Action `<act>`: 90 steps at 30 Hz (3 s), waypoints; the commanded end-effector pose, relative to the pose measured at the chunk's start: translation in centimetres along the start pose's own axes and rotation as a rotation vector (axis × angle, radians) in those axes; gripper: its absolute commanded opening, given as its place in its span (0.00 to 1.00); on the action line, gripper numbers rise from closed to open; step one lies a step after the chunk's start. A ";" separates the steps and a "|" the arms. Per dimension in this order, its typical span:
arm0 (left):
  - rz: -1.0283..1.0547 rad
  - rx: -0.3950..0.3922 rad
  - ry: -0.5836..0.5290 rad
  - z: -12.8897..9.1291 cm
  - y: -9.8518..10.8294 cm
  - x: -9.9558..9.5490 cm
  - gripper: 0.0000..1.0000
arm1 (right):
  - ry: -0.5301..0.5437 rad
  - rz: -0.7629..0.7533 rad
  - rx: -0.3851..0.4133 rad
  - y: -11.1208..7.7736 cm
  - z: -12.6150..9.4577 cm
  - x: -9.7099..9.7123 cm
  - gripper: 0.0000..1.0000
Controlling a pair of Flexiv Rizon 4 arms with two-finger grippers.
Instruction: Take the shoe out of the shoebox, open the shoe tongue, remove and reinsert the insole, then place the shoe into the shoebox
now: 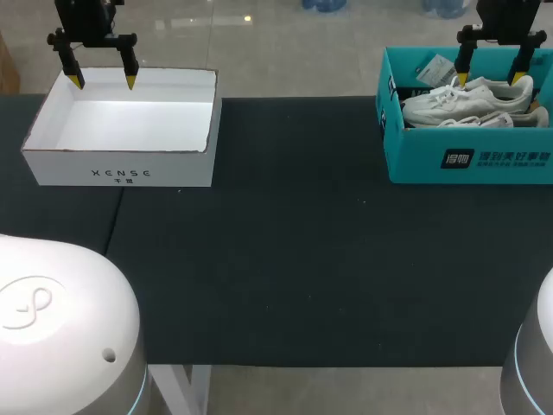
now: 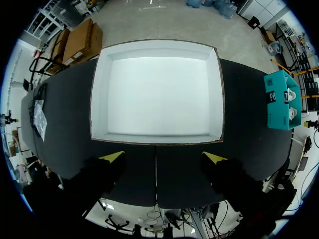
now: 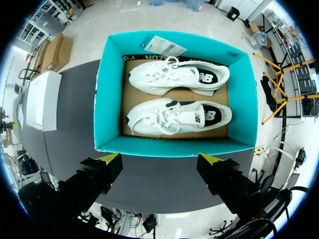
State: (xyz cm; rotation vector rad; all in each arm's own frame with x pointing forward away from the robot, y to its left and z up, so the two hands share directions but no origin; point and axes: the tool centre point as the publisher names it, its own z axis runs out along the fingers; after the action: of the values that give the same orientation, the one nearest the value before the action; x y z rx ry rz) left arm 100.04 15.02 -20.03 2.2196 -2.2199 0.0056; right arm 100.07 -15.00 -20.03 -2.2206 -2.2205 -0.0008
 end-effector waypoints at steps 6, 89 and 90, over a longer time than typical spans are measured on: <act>0.000 -0.001 -0.002 0.0 0.0 0.0 1.00 | -0.001 0.000 0.000 0.0 0.0 0.0 1.00; 0.000 -0.001 -0.002 0.0 0.0 0.0 1.00 | -0.043 -0.061 0.022 1.3 6.4 -15.0 1.00; 0.000 -0.001 -0.002 0.0 0.0 0.0 1.00 | -0.041 -0.049 0.024 1.4 6.8 -15.1 1.00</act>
State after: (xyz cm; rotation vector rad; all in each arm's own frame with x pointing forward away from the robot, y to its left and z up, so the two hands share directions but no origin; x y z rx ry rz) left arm 100.03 15.05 -20.03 2.2200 -2.2196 0.0057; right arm 101.95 -29.74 -25.76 -2.1653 -2.2806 0.1122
